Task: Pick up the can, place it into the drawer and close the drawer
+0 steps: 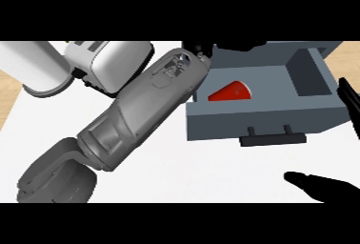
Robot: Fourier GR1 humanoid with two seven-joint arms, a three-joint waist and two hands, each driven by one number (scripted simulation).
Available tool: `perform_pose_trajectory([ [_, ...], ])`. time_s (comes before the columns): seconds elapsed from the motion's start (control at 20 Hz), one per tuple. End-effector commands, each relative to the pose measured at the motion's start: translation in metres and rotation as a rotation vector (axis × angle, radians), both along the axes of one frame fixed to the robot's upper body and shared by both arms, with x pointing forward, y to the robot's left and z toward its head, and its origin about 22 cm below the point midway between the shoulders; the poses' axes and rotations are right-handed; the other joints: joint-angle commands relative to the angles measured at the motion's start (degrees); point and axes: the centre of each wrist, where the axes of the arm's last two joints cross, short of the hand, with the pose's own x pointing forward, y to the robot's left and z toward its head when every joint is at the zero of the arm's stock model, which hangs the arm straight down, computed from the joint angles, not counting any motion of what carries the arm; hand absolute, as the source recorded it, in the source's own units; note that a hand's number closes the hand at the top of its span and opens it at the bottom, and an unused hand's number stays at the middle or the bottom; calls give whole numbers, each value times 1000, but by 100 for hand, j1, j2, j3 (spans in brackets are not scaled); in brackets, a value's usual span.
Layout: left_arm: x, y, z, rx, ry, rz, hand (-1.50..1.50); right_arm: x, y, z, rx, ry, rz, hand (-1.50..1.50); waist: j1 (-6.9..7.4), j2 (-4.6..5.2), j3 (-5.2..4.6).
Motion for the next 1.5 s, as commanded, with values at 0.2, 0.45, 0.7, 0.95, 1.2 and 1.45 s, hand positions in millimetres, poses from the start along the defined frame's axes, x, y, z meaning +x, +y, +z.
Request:
perform_pose_trajectory([
  [0.2, -5, -7, 8, -17, -2, -9, -150, 33, 27, -35, -296, 36, -54, -150, 272, -55, -1],
  [0.45, -8, -5, 3, -33, 19, -1, -150, 56, 24, -49, -416, 86, -137, -150, 357, -87, -4],
  [0.7, 1, 30, 24, -9, 22, 12, -150, 79, 33, -97, -347, 81, -188, -150, 510, -128, 1],
  [0.95, 1, 60, 33, -6, 15, 0, -150, 97, 39, -134, -366, 73, -212, -150, 581, -119, 3],
  [1.2, -9, 72, 42, -8, 11, 17, -150, 120, 47, -141, -414, 88, -241, -150, 655, -135, 2],
  [1.45, -9, 97, 23, -15, 41, 20, -150, 138, 33, -158, -462, 82, -285, -150, 681, -67, 3],
])
